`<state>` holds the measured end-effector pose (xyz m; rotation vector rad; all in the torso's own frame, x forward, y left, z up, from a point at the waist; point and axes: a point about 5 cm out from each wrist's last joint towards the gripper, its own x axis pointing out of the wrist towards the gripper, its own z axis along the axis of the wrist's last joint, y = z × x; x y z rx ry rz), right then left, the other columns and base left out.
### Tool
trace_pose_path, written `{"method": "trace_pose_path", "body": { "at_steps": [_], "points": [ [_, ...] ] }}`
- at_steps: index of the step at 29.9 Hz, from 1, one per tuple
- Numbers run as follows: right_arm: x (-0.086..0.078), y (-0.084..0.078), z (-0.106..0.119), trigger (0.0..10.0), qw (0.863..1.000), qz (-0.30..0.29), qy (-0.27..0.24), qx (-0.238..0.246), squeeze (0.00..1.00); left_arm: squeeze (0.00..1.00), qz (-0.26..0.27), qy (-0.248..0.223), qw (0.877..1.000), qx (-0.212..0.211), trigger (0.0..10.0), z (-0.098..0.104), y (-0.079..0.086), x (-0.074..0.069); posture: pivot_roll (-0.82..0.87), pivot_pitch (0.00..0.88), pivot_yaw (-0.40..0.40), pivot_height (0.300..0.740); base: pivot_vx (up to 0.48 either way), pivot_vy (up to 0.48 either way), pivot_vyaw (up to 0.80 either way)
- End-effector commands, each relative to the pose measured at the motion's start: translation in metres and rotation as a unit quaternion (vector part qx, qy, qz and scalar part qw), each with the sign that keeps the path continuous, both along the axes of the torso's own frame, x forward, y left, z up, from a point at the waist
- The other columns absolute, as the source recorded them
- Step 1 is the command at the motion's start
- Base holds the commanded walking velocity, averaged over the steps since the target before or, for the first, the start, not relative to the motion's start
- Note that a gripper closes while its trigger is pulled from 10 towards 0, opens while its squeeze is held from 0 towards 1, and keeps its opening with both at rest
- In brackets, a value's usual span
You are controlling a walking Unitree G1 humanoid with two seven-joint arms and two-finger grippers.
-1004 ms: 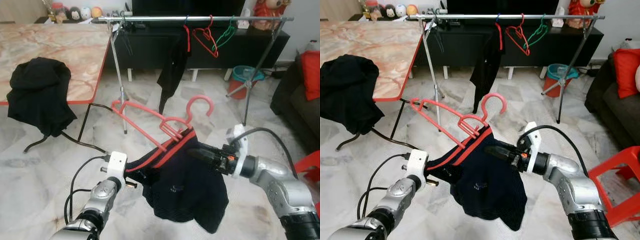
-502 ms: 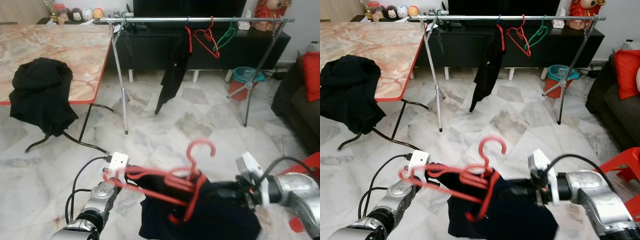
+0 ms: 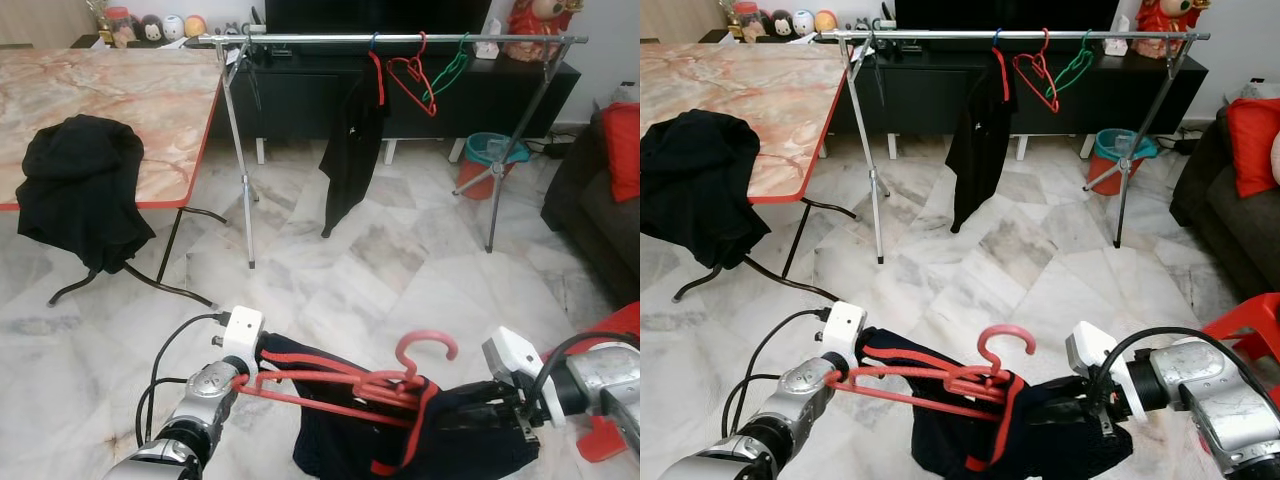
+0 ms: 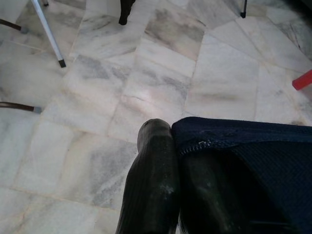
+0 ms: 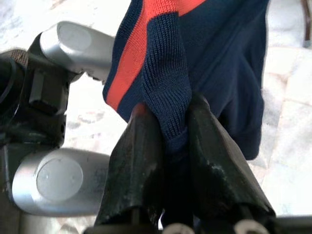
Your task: Hang hanger
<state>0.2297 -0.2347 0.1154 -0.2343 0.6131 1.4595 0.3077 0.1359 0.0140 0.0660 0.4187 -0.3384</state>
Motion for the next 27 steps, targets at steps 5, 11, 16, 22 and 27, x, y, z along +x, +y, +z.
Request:
{"method": "trace_pose_path", "body": {
  "at_steps": [5,11,16,22,27],
  "points": [
    [-0.009,-0.024,0.002,10.0,0.998,0.029,0.024,-0.058,0.0,0.0,0.052,-0.001,0.998,0.018,10.0,0.002,0.025,0.002,-0.04,0.076,-0.035,0.74,0.0,0.0,0.0],
    [-0.011,-0.038,-0.007,10.0,0.989,0.032,0.023,-0.142,0.0,0.0,0.055,-0.001,0.998,0.021,10.0,0.002,0.027,0.003,-0.04,0.077,-0.035,0.74,0.0,0.0,0.0],
    [-0.009,-0.045,-0.015,10.0,0.979,0.043,0.006,-0.202,0.0,0.0,0.056,-0.001,0.998,0.022,10.0,0.003,0.026,0.004,-0.04,0.076,-0.034,0.74,0.0,0.0,0.0],
    [0.003,-0.043,-0.013,10.0,0.978,0.011,-0.034,-0.203,0.0,0.0,0.056,0.0,0.998,0.023,10.0,0.002,0.025,0.003,-0.04,0.075,-0.037,0.74,0.0,0.0,0.0],
    [0.015,-0.05,-0.008,10.0,0.967,-0.013,-0.087,-0.237,0.0,0.0,0.057,0.008,0.998,0.029,10.0,-0.001,0.026,0.001,-0.04,0.073,-0.035,0.74,0.0,0.0,0.0]
  ]
}}
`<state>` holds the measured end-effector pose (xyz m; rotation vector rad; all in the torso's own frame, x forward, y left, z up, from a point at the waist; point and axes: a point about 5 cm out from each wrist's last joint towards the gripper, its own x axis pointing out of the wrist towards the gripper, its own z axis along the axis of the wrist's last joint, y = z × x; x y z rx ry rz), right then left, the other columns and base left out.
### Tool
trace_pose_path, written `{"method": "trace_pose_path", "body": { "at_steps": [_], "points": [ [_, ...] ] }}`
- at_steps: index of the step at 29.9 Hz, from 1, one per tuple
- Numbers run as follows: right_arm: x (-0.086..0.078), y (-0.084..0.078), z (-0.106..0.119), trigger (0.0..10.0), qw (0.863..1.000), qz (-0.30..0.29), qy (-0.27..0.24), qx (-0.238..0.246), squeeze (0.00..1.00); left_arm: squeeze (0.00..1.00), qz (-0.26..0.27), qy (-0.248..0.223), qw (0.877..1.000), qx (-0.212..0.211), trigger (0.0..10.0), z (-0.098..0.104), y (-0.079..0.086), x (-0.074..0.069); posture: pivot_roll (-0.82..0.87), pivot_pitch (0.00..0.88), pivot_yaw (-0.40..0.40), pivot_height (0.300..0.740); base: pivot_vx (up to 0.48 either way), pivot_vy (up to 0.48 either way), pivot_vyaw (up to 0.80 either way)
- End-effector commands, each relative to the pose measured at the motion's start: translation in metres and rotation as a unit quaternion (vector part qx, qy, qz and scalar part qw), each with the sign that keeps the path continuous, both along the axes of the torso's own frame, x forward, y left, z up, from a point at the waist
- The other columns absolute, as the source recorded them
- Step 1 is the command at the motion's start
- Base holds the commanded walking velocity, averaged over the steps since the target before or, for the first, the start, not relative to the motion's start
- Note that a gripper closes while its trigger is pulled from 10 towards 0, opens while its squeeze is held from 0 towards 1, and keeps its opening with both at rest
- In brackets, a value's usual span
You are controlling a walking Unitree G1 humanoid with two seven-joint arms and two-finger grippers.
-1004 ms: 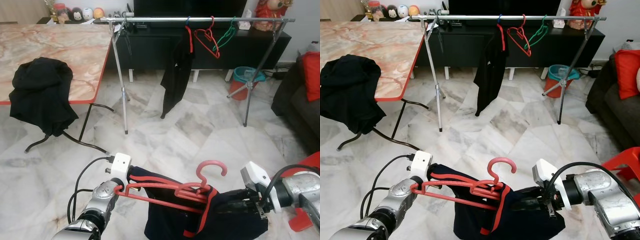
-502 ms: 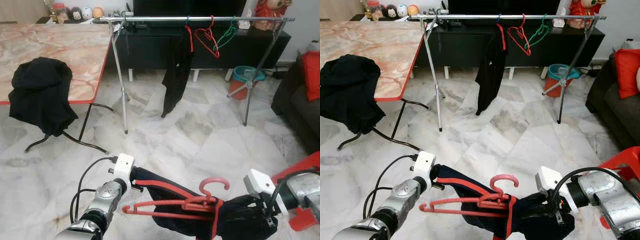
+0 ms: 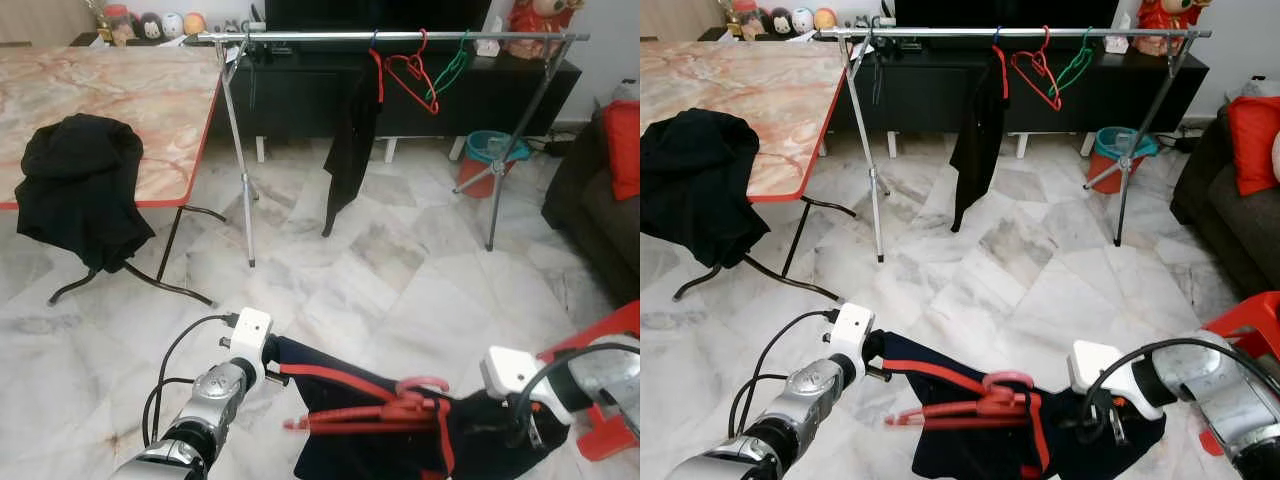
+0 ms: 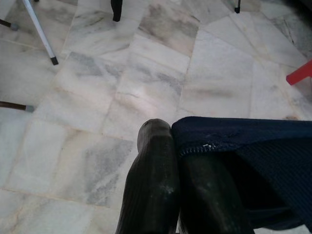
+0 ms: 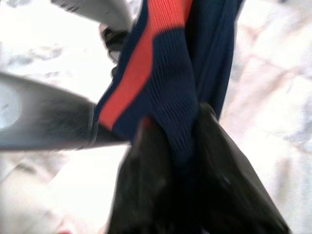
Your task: Hang hanger
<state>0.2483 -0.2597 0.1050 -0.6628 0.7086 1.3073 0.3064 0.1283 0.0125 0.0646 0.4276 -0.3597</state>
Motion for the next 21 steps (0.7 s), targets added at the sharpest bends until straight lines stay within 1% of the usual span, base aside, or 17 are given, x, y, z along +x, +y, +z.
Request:
{"method": "trace_pose_path", "body": {
  "at_steps": [1,3,7,8,9,10,15,17,19,21],
  "points": [
    [-0.001,-0.026,0.004,10.0,0.997,-0.032,-0.003,-0.065,0.0,0.0,0.067,0.005,0.997,0.033,10.0,0.0,0.034,0.001,-0.05,0.073,-0.035,0.74,0.0,0.0,0.0],
    [0.004,-0.028,0.007,10.0,0.996,-0.043,-0.03,-0.078,0.0,0.0,0.065,0.008,0.997,0.034,10.0,-0.002,0.034,0.0,-0.05,0.071,-0.033,0.74,0.0,0.0,0.0],
    [0.007,-0.029,0.009,10.0,0.994,-0.047,-0.046,-0.088,0.0,0.0,0.062,0.01,0.997,0.033,10.0,-0.003,0.033,-0.001,-0.05,0.069,-0.032,0.74,0.0,0.0,0.0],
    [0.009,-0.029,0.01,10.0,0.992,-0.045,-0.057,-0.099,0.0,0.0,0.062,0.01,0.998,0.033,10.0,-0.002,0.033,-0.001,-0.05,0.068,-0.031,0.74,0.0,0.0,0.0],
    [0.014,-0.026,0.01,10.0,0.99,-0.049,-0.081,-0.105,0.0,0.0,0.06,0.01,0.998,0.033,10.0,-0.002,0.032,-0.001,-0.05,0.066,-0.03,0.74,0.0,0.0,0.0],
    [0.016,-0.025,0.01,10.0,0.989,-0.051,-0.088,-0.103,0.0,0.0,0.059,0.01,0.998,0.033,10.0,-0.002,0.032,0.0,-0.05,0.066,-0.03,0.74,0.0,0.0,0.0],
    [0.021,-0.012,0.013,10.0,0.992,-0.06,-0.099,-0.052,0.0,0.0,0.052,0.012,0.998,0.038,10.0,-0.003,0.029,-0.001,-0.05,0.062,-0.029,0.74,0.0,0.0,0.0],
    [0.026,-0.009,0.014,10.0,0.989,-0.069,-0.12,-0.047,0.0,0.0,0.049,0.012,0.998,0.039,10.0,-0.003,0.029,-0.001,-0.05,0.063,-0.03,0.74,0.0,0.0,0.0],
    [0.028,-0.009,0.014,10.0,0.988,-0.072,-0.127,-0.049,0.0,0.0,0.049,0.012,0.998,0.039,10.0,-0.004,0.029,-0.001,-0.05,0.063,-0.03,0.74,0.0,0.0,0.0],
    [0.03,-0.004,0.014,10.0,0.988,-0.085,-0.126,-0.018,0.0,0.0,0.04,0.013,0.998,0.046,10.0,-0.005,0.027,-0.002,-0.05,0.066,-0.033,0.74,0.0,0.0,0.0]
  ]
}}
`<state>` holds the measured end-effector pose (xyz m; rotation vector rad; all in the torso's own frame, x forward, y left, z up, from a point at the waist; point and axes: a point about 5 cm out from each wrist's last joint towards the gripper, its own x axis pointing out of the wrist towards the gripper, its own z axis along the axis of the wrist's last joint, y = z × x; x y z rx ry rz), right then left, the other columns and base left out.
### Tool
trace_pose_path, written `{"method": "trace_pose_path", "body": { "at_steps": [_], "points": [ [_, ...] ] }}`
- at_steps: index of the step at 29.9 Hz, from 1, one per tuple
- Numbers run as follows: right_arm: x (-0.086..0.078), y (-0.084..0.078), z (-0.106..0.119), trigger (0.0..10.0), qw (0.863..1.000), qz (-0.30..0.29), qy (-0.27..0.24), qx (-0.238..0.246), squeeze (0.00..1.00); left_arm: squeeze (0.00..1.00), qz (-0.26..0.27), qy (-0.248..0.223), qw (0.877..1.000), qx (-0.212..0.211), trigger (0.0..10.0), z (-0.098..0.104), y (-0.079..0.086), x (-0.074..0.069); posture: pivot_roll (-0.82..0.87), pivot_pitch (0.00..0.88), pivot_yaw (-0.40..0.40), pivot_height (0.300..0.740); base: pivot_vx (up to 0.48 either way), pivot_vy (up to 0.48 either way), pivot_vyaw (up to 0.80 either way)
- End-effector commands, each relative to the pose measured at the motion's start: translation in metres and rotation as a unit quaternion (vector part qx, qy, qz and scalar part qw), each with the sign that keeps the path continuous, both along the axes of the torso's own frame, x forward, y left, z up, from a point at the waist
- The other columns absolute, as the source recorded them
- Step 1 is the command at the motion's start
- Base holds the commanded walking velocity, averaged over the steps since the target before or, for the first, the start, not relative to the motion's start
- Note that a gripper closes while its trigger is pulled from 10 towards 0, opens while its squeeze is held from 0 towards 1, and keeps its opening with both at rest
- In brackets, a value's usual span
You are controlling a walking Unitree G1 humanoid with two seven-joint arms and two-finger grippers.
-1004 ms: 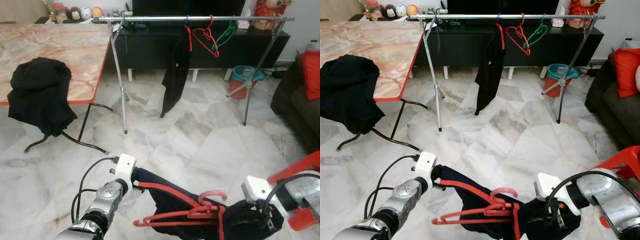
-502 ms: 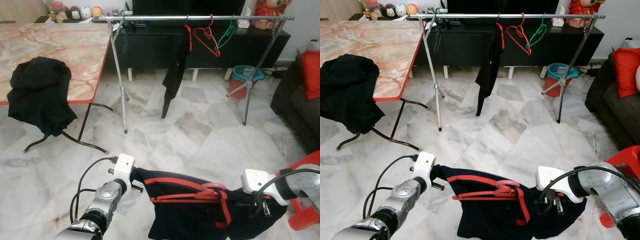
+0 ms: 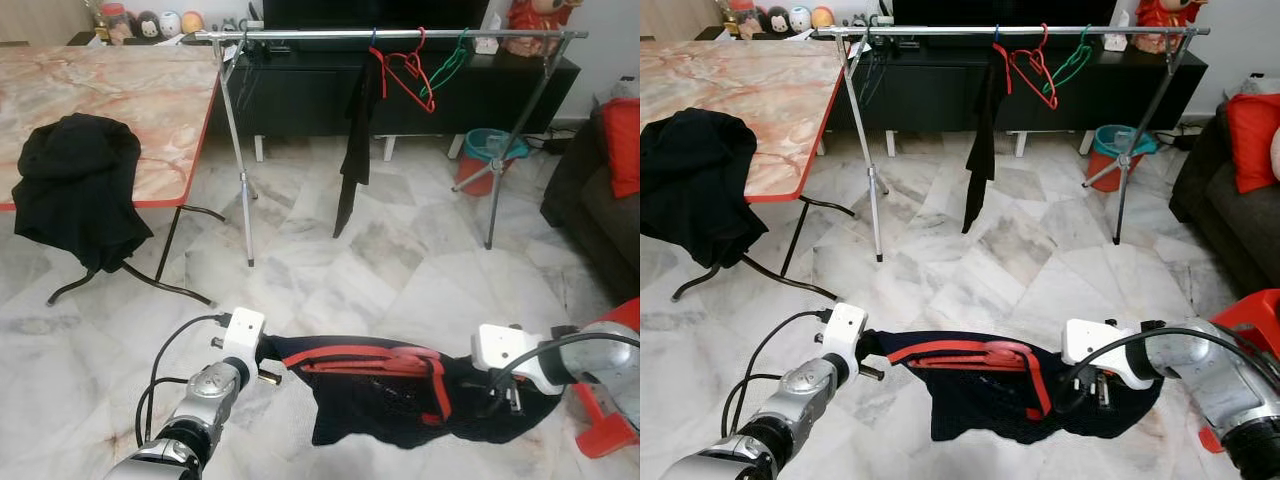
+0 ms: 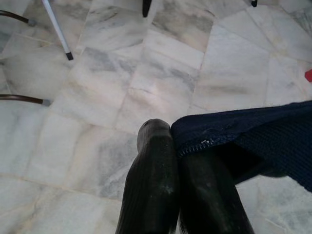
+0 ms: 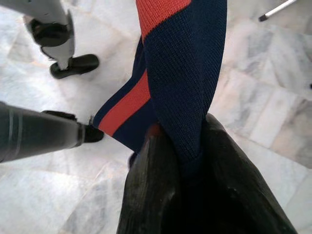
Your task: Hang hanger
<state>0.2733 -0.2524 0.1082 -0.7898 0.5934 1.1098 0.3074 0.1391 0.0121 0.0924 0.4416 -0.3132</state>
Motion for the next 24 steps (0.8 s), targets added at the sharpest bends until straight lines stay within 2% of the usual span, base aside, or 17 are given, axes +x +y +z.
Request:
{"method": "trace_pose_path", "body": {
  "at_steps": [1,12,16,23,24],
  "points": [
    [0.006,-0.009,0.012,10.0,0.999,-0.037,-0.018,0.021,0.0,0.0,0.017,0.01,0.999,0.03,10.0,-0.004,0.015,-0.004,-0.05,0.066,-0.033,0.74,0.0,0.0,0.0],
    [0.011,-0.001,0.0,10.0,0.998,-0.05,-0.035,-0.004,0.0,0.0,0.01,0.011,1.0,0.024,10.0,-0.004,0.013,-0.003,-0.04,0.072,-0.037,0.74,0.0,0.0,0.0],
    [0.009,0.003,-0.016,10.0,0.997,-0.059,-0.035,-0.036,0.0,0.0,0.0,0.01,1.0,-0.009,10.0,0.001,0.007,0.001,-0.04,0.072,-0.037,0.74,0.0,0.0,0.0],
    [0.013,0.014,-0.031,10.0,0.994,-0.094,-0.042,-0.034,0.0,0.0,-0.025,0.0,0.998,-0.053,10.0,0.011,-0.003,0.008,-0.03,0.074,-0.036,0.74,0.0,0.0,0.0],
    [0.015,0.016,-0.034,10.0,0.992,-0.114,-0.047,-0.033,0.0,0.0,-0.033,-0.002,0.997,-0.067,10.0,0.014,-0.005,0.01,-0.03,0.074,-0.036,0.74,0.0,0.0,0.0]
  ]
}}
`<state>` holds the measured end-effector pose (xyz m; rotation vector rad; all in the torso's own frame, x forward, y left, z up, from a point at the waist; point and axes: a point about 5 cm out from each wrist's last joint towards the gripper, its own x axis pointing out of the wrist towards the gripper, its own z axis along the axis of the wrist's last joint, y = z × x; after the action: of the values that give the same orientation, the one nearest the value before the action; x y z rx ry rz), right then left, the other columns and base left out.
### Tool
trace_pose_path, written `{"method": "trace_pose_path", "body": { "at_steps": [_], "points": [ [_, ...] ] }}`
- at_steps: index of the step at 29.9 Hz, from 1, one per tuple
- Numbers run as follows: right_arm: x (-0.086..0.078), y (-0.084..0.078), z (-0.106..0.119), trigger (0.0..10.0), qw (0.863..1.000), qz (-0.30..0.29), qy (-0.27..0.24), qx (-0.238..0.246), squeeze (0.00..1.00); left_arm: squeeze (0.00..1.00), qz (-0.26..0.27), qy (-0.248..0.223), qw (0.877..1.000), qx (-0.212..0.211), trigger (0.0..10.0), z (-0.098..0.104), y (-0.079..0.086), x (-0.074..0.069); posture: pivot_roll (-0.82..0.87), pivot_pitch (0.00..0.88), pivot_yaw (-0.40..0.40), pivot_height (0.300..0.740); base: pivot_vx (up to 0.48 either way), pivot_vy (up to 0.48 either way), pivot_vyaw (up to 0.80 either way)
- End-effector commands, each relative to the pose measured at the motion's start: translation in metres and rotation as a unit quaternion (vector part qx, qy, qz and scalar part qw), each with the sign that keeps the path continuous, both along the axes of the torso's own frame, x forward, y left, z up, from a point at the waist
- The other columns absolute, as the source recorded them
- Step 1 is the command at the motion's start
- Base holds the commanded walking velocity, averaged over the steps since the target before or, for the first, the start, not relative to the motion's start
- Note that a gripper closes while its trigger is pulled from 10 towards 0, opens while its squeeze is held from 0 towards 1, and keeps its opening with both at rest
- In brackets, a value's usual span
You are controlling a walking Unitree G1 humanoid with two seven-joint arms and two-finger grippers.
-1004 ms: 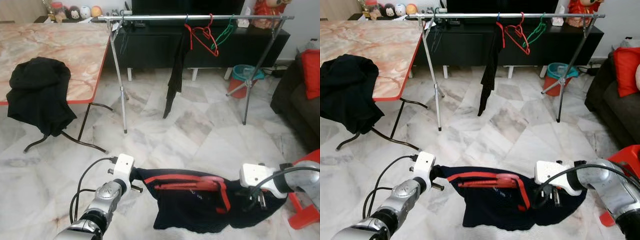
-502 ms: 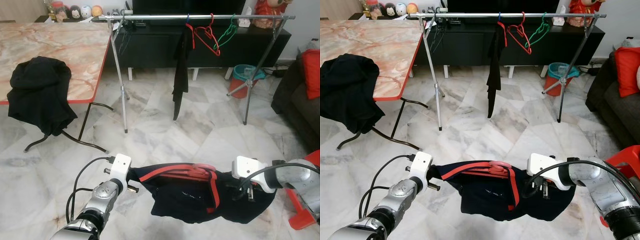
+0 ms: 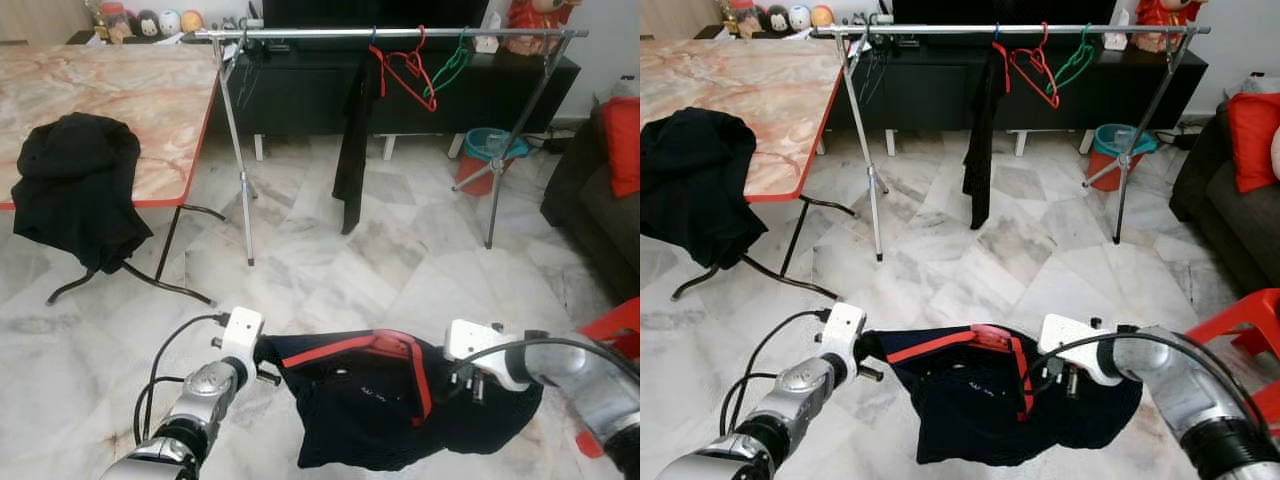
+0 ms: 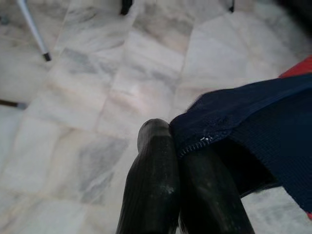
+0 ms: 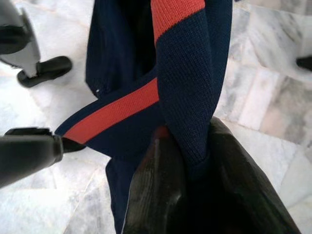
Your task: Hang hanger
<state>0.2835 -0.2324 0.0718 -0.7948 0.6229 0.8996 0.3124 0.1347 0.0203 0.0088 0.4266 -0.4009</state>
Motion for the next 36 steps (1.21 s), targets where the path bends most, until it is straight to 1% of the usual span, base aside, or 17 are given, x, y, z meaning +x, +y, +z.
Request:
{"method": "trace_pose_path", "body": {
  "at_steps": [1,3,6,7,8,11,15,18,19,20,22,23,28,29,32,35,36],
  "points": [
    [0.005,0.002,-0.004,10.0,0.999,-0.041,-0.007,0.007,0.0,0.0,-0.012,-0.008,0.999,-0.034,10.0,0.011,-0.005,0.008,-0.03,0.074,-0.036,0.74,0.0,0.0,0.0],
    [0.004,0.008,-0.008,10.0,0.999,-0.045,0.002,0.023,0.0,0.0,-0.02,-0.011,0.999,-0.045,10.0,0.014,-0.008,0.009,-0.02,0.072,-0.033,0.74,0.0,0.0,0.0],
    [0.003,0.01,-0.01,10.0,0.999,-0.044,0.006,0.029,0.0,0.0,-0.023,-0.011,0.998,-0.049,10.0,0.015,-0.009,0.01,-0.02,0.072,-0.033,0.74,0.0,0.0,0.0],
    [0.001,0.016,-0.013,10.0,0.998,-0.045,0.015,0.045,0.0,0.0,-0.03,-0.012,0.998,-0.055,10.0,0.017,-0.011,0.011,-0.02,0.072,-0.033,0.74,0.0,0.0,0.0],
    [0.001,0.025,-0.018,10.0,0.995,-0.061,0.024,0.075,0.0,0.0,-0.039,-0.013,0.997,-0.068,10.0,0.02,-0.014,0.012,-0.02,0.072,-0.033,0.74,0.0,0.0,0.0],
    [0.005,0.037,-0.023,10.0,0.989,-0.088,0.021,0.113,0.0,0.0,-0.053,-0.013,0.995,-0.085,10.0,0.024,-0.019,0.014,-0.02,0.069,-0.032,0.74,0.0,0.0,0.0],
    [0.015,0.04,-0.026,10.0,0.984,-0.133,-0.002,0.118,0.0,0.0,-0.08,-0.01,0.992,-0.094,10.0,0.026,-0.024,0.013,-0.02,0.069,-0.032,0.74,0.0,0.0,0.0],
    [0.024,0.038,-0.029,10.0,0.975,-0.187,-0.02,0.118,0.0,0.0,-0.096,-0.018,0.99,-0.107,10.0,0.031,-0.026,0.014,0.0,0.061,-0.027,0.74,0.0,0.0,0.0],
    [0.024,0.038,-0.029,10.0,0.975,-0.187,-0.02,0.118,0.0,0.0,-0.096,-0.018,0.99,-0.107,10.0,0.031,-0.026,0.014,0.0,0.061,-0.027,0.74,0.0,0.0,0.0],
    [0.028,0.037,-0.031,10.0,0.97,-0.212,-0.024,0.116,0.0,0.0,-0.099,-0.021,0.988,-0.12,10.0,0.035,-0.027,0.015,0.01,0.056,-0.025,0.74,0.0,0.0,0.0],
    [0.029,0.038,-0.032,10.0,0.968,-0.224,-0.026,0.112,0.0,0.0,-0.104,-0.023,0.986,-0.127,10.0,0.037,-0.028,0.015,0.01,0.055,-0.025,0.74,0.0,0.0,0.0],
    [0.032,0.038,-0.035,10.0,0.962,-0.247,-0.033,0.111,0.0,0.0,-0.123,-0.028,0.983,-0.137,10.0,0.042,-0.031,0.015,0.02,0.049,-0.024,0.74,0.0,0.0,0.0],
    [0.038,0.042,-0.038,10.0,0.945,-0.296,-0.043,0.135,0.0,0.0,-0.181,-0.03,0.97,-0.16,10.0,0.048,-0.04,0.009,0.02,0.043,-0.02,0.74,0.0,0.0,0.0],
    [0.04,0.047,-0.037,10.0,0.94,-0.301,-0.041,0.154,0.0,0.0,-0.204,-0.026,0.965,-0.164,10.0,0.049,-0.043,0.006,0.03,0.037,-0.018,0.74,0.0,0.0,0.0],
    [0.047,0.057,-0.03,10.0,0.933,-0.303,-0.054,0.188,0.0,0.0,-0.244,-0.01,0.956,-0.162,10.0,0.047,-0.047,-0.002,0.03,0.032,-0.015,0.74,0.0,0.0,0.0],
    [0.053,0.065,-0.022,10.0,0.929,-0.294,-0.069,0.215,0.0,0.0,-0.263,0.002,0.951,-0.161,10.0,0.044,-0.048,-0.007,0.03,0.03,-0.013,0.74,0.0,0.0,0.0],
    [0.06,0.071,-0.012,10.0,0.924,-0.287,-0.087,0.238,0.0,0.0,-0.263,0.009,0.953,-0.151,10.0,0.041,-0.047,-0.009,0.03,0.029,-0.011,0.74,0.0,0.0,0.0]
  ]
}}
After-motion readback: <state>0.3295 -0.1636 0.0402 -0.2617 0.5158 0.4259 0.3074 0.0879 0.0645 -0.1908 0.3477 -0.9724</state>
